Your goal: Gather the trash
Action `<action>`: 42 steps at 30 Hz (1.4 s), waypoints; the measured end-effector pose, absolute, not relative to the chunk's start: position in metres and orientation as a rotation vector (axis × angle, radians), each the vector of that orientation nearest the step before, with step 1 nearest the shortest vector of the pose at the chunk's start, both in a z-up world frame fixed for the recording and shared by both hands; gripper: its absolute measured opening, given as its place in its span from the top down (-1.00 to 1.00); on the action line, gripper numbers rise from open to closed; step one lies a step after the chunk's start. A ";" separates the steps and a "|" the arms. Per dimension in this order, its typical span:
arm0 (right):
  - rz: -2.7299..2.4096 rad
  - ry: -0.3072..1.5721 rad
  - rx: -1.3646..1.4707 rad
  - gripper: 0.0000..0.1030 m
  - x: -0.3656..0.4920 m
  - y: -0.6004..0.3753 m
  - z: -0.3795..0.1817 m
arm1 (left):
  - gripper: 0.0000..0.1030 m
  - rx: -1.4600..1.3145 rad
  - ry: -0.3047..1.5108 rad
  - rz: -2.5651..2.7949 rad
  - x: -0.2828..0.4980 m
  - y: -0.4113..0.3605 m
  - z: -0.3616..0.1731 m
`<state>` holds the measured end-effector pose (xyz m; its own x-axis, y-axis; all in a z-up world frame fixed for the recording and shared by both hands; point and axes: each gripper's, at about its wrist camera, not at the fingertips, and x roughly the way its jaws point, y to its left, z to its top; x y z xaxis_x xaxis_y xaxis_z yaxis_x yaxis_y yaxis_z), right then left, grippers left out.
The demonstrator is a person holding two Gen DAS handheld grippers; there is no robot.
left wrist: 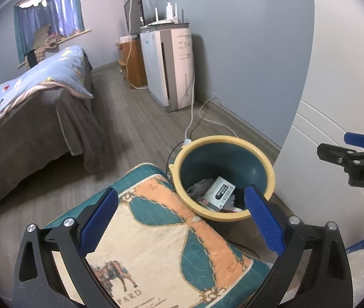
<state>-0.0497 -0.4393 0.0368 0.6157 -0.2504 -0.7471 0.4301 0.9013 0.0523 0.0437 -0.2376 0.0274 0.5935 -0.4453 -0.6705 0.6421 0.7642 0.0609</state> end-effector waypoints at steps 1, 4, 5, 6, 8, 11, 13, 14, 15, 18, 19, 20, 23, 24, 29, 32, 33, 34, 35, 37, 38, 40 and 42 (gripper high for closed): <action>-0.398 0.818 0.233 -0.89 -0.050 -0.439 0.037 | -0.90 0.312 0.686 -0.644 0.044 -0.238 0.028; -0.400 0.816 0.222 -0.89 -0.050 -0.437 0.038 | -0.90 0.307 0.688 -0.647 0.044 -0.237 0.029; -0.401 0.817 0.219 -0.89 -0.050 -0.436 0.038 | -0.90 0.305 0.690 -0.648 0.044 -0.237 0.029; -0.401 0.817 0.217 -0.89 -0.050 -0.436 0.038 | -0.90 0.304 0.692 -0.651 0.044 -0.237 0.029; -0.402 0.817 0.218 -0.89 -0.050 -0.436 0.038 | -0.90 0.302 0.693 -0.656 0.044 -0.237 0.029; -0.405 0.814 0.219 -0.89 -0.050 -0.436 0.039 | -0.90 0.308 0.688 -0.661 0.042 -0.238 0.029; -0.406 0.813 0.218 -0.89 -0.050 -0.435 0.039 | -0.90 0.313 0.685 -0.663 0.040 -0.239 0.029; -0.406 0.814 0.218 -0.89 -0.050 -0.435 0.039 | -0.90 0.314 0.684 -0.663 0.040 -0.239 0.029; -0.408 0.815 0.216 -0.89 -0.050 -0.435 0.039 | -0.90 0.315 0.683 -0.664 0.039 -0.239 0.029; -0.411 0.815 0.211 -0.89 -0.050 -0.434 0.039 | -0.90 0.311 0.682 -0.669 0.038 -0.240 0.029; -0.412 0.815 0.208 -0.89 -0.051 -0.434 0.040 | -0.90 0.310 0.682 -0.670 0.038 -0.240 0.030; -0.412 0.816 0.206 -0.89 -0.051 -0.434 0.040 | -0.90 0.310 0.682 -0.669 0.038 -0.240 0.030; -0.412 0.816 0.199 -0.89 -0.050 -0.432 0.040 | -0.90 0.309 0.683 -0.669 0.038 -0.239 0.029; -0.413 0.816 0.198 -0.89 -0.050 -0.432 0.040 | -0.90 0.308 0.685 -0.671 0.038 -0.239 0.030; -0.412 0.817 0.198 -0.89 -0.050 -0.432 0.041 | -0.90 0.307 0.684 -0.671 0.038 -0.239 0.029; -0.412 0.817 0.197 -0.89 -0.050 -0.432 0.041 | -0.90 0.307 0.685 -0.669 0.038 -0.238 0.029; -0.412 0.817 0.197 -0.89 -0.050 -0.432 0.041 | -0.90 0.307 0.686 -0.669 0.038 -0.238 0.029; -0.412 0.817 0.197 -0.89 -0.050 -0.432 0.041 | -0.90 0.306 0.687 -0.668 0.038 -0.239 0.029; -0.412 0.817 0.197 -0.89 -0.050 -0.432 0.041 | -0.90 0.306 0.686 -0.667 0.038 -0.239 0.029; -0.413 0.817 0.197 -0.89 -0.050 -0.432 0.041 | -0.90 0.306 0.686 -0.669 0.038 -0.238 0.029; -0.413 0.817 0.197 -0.89 -0.050 -0.432 0.041 | -0.90 0.307 0.686 -0.669 0.038 -0.238 0.029; -0.413 0.817 0.197 -0.89 -0.050 -0.432 0.041 | -0.90 0.306 0.686 -0.670 0.038 -0.239 0.030; -0.412 0.818 0.197 -0.89 -0.050 -0.432 0.041 | -0.90 0.306 0.687 -0.669 0.038 -0.239 0.029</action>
<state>-0.0499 -0.4321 0.0407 0.6104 -0.2799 -0.7410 0.4294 0.9030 0.0126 0.0384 -0.2387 0.0289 0.5775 -0.4653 -0.6708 0.6583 0.7514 0.0455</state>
